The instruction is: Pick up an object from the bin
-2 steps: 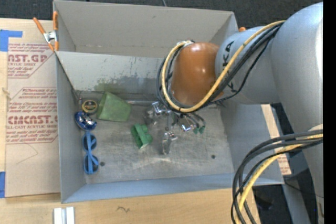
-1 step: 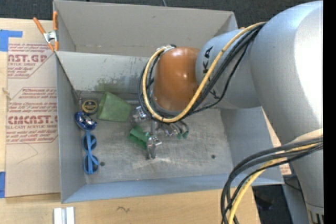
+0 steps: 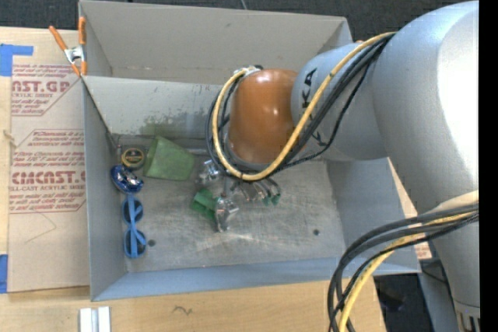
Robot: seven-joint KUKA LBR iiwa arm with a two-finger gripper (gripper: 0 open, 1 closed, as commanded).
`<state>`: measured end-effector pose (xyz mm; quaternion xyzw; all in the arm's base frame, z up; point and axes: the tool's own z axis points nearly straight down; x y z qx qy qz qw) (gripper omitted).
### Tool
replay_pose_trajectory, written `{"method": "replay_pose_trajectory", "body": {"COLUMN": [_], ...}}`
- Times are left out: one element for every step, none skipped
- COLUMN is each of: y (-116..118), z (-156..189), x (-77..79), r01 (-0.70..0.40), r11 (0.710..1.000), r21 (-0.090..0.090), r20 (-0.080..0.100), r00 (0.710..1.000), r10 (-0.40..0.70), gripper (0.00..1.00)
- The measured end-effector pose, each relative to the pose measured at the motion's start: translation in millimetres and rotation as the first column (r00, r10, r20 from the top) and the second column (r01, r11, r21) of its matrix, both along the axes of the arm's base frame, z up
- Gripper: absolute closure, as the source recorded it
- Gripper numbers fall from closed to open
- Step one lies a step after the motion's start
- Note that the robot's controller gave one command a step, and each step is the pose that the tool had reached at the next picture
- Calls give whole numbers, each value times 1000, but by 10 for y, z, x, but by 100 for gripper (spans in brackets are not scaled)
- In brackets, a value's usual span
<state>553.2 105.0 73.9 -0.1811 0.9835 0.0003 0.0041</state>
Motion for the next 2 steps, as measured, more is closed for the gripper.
{"method": "replay_pose_trajectory", "body": {"y": [-363, -341], "z": [67, 241], "x": [118, 224], "r01": [-30, -403], "r11": [1000, 915], "r21": [-2, -2], "r20": [-4, -4], "r00": [1000, 915], "r10": [30, 403], "gripper": [100, 100]}}
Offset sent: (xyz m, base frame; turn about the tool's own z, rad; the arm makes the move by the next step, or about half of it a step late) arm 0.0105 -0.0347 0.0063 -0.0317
